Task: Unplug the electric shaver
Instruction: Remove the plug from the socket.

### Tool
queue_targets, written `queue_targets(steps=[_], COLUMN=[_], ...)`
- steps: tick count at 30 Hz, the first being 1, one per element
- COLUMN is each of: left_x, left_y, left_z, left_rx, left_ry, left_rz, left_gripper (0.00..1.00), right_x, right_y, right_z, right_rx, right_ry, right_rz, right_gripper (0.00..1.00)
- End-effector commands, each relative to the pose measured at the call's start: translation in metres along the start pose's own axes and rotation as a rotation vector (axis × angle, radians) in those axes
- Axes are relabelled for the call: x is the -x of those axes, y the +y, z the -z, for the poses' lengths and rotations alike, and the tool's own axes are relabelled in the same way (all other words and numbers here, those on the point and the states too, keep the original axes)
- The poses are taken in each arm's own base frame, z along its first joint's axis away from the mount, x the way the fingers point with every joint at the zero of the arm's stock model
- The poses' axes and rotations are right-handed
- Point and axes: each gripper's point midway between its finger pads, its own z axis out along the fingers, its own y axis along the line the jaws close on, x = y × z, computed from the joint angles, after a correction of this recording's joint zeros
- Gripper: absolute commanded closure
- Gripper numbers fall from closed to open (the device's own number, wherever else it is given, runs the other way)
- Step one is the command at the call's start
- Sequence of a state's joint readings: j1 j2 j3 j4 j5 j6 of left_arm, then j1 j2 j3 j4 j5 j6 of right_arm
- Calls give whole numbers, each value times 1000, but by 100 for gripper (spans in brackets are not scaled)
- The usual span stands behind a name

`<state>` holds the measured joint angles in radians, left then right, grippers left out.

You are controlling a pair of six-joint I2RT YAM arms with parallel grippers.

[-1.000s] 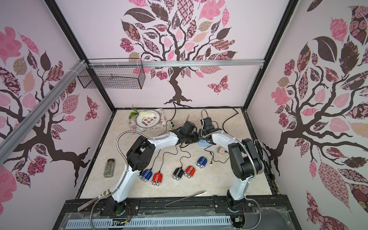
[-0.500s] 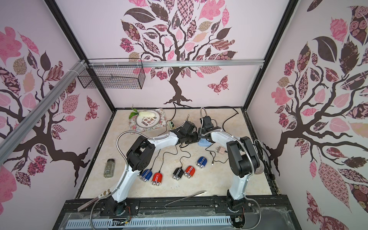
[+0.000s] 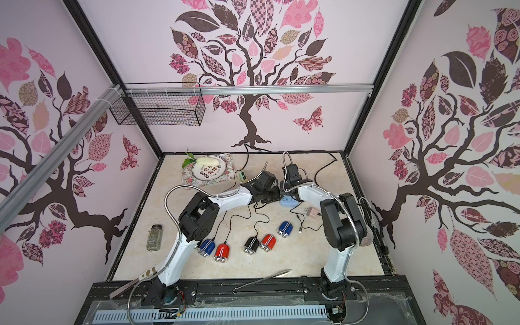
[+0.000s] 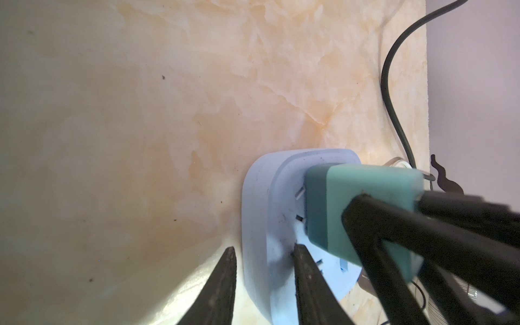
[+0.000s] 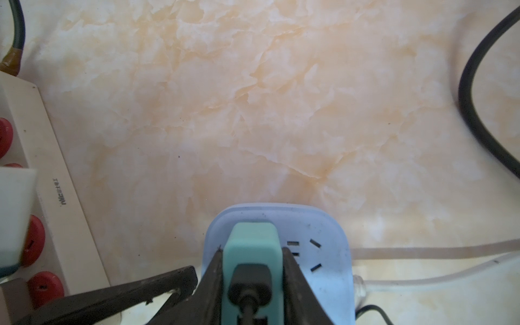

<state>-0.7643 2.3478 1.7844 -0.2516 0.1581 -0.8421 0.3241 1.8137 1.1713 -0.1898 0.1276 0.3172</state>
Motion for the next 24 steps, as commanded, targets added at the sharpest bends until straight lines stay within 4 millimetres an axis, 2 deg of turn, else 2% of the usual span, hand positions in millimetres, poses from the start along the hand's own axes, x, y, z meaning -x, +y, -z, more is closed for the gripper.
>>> queue_targets(steps=[1,16,24], left_x=[-32,-36,-37], left_y=[42,47,49], left_z=[-8,-12,-13], left_rx=[134,139,145], left_ry=[90,95,98], left_rz=[25,36,41], left_gripper=[65,66,67], right_x=[14,19,29], right_y=[8,14,19], right_z=[9,17,26], right_rx=[27,51,60], right_ry=[-43,-44,-62], right_rz=[-9,-34,-31], right_gripper=[78,80,80])
